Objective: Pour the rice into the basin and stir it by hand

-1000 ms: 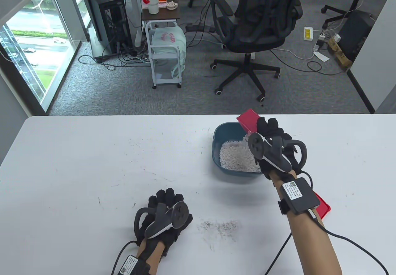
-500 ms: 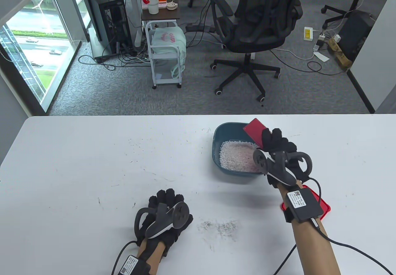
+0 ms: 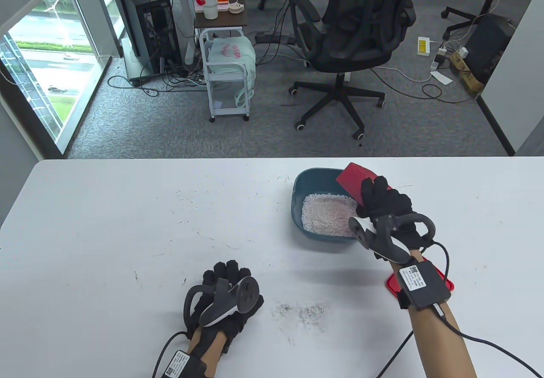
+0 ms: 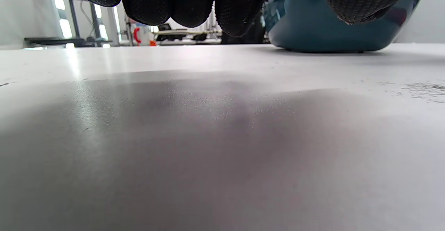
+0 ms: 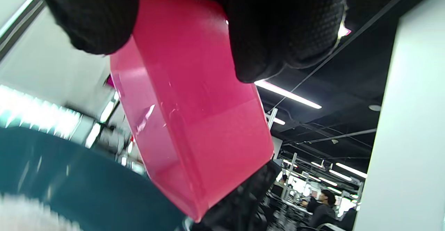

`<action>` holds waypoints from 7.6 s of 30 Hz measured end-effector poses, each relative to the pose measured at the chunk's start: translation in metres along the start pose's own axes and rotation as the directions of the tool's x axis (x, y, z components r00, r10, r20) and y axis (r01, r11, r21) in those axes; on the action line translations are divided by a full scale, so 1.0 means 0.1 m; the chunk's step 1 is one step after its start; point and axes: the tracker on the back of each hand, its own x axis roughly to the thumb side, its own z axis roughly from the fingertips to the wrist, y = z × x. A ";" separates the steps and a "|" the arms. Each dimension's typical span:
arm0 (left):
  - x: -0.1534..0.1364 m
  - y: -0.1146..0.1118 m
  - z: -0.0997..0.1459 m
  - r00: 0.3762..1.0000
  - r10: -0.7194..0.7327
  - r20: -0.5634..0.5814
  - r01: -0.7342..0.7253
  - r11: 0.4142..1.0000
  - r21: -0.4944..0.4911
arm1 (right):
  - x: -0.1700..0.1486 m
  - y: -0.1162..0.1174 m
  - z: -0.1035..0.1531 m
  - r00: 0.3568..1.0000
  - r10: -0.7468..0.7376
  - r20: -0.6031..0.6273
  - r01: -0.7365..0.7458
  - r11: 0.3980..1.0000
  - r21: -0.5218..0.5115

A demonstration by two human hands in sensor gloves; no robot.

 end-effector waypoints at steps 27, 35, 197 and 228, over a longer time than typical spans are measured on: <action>0.02 -0.01 -0.01 1.000 -0.014 -0.004 0.013 0.999 -0.030 | -0.33 0.10 0.28 0.978 -0.149 -0.149 0.149 0.989 -0.009; 0.04 -0.02 -0.01 1.000 -0.016 0.001 0.016 0.999 -0.040 | -0.88 0.10 0.31 0.794 -0.509 -0.333 0.543 0.839 0.012; -0.02 -0.24 -0.16 0.368 0.930 0.017 -0.928 0.368 -0.051 | 1.47 0.37 0.45 0.646 -0.655 -0.392 0.412 -0.133 0.901; -0.02 -0.24 -0.14 0.378 0.926 0.014 -0.925 0.378 -0.028 | 1.41 0.33 0.44 0.719 -0.605 -0.341 0.411 -0.024 0.911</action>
